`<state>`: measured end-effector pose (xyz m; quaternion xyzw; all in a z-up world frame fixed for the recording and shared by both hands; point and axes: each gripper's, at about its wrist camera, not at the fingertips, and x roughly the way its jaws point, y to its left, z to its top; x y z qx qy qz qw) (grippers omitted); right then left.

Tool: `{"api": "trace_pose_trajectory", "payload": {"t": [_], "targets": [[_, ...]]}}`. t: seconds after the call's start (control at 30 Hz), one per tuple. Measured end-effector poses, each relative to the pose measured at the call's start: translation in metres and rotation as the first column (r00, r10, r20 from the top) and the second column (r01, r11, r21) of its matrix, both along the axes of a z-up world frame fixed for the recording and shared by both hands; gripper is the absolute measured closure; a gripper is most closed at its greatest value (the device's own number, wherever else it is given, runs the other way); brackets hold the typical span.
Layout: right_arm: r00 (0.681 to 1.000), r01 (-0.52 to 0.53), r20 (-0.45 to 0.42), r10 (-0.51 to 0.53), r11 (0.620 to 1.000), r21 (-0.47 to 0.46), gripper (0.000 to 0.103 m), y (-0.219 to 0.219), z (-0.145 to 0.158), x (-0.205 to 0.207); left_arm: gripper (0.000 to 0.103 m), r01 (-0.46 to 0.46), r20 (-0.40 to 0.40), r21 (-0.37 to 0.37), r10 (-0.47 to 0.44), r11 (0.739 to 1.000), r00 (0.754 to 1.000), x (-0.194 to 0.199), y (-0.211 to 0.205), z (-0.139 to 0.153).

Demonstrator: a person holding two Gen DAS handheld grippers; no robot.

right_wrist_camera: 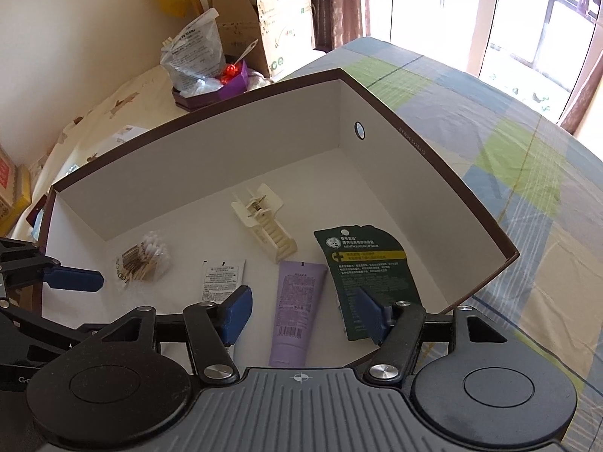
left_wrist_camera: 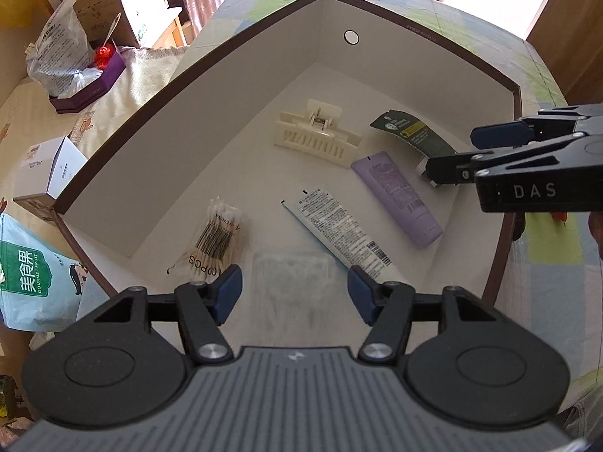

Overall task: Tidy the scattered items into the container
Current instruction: 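Carry the floss box and lilac tube into the box and open both tools, then withdraw both tools from the box toward the scrunchie and candy packet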

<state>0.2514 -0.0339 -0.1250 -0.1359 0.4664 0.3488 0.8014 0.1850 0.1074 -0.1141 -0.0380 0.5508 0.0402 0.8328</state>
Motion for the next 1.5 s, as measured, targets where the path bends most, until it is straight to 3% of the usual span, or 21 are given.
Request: {"api": "trace_pose_trajectory", "payload": {"t": [0.03, 0.27, 0.3, 0.33, 0.4, 0.97, 1.5], "targets": [[1.0, 0.001, 0.002, -0.001, 1.0, -0.001, 0.036, 0.0, 0.001, 0.0, 0.028, 0.0, 0.001, 0.003, 0.0, 1.0, 1.0, -0.001, -0.001, 0.002], [1.0, -0.006, 0.018, 0.006, 1.0, -0.016, 0.035, -0.002, 0.003, -0.004, 0.025, 0.012, 0.009, 0.01, -0.012, 1.0, 1.0, -0.005, -0.004, 0.009], [1.0, -0.008, 0.02, 0.008, 1.0, -0.019, 0.031, -0.003, 0.004, -0.005, 0.025, 0.011, 0.01, 0.011, -0.011, 1.0, 1.0, -0.005, -0.004, 0.01], [1.0, -0.01, 0.029, 0.011, 1.0, -0.018, 0.02, -0.004, 0.005, -0.006, 0.025, 0.01, 0.012, 0.009, -0.01, 1.0, 1.0, -0.006, -0.004, 0.01], [0.998, -0.016, 0.06, 0.017, 1.0, -0.011, 0.014, -0.006, 0.008, -0.01, 0.024, 0.008, 0.015, 0.011, -0.008, 1.0, 1.0, -0.007, -0.003, 0.012], [0.991, -0.021, 0.13, 0.022, 1.0, -0.01, 0.014, -0.03, 0.033, -0.038, 0.02, -0.009, 0.053, 0.049, 0.007, 0.999, 0.999, -0.022, -0.002, 0.03], [0.992, 0.013, 0.125, -0.016, 0.999, 0.031, 0.013, -0.05, 0.056, -0.073, 0.017, -0.012, 0.085, 0.069, 0.006, 0.998, 0.996, -0.057, -0.012, 0.053]]}}
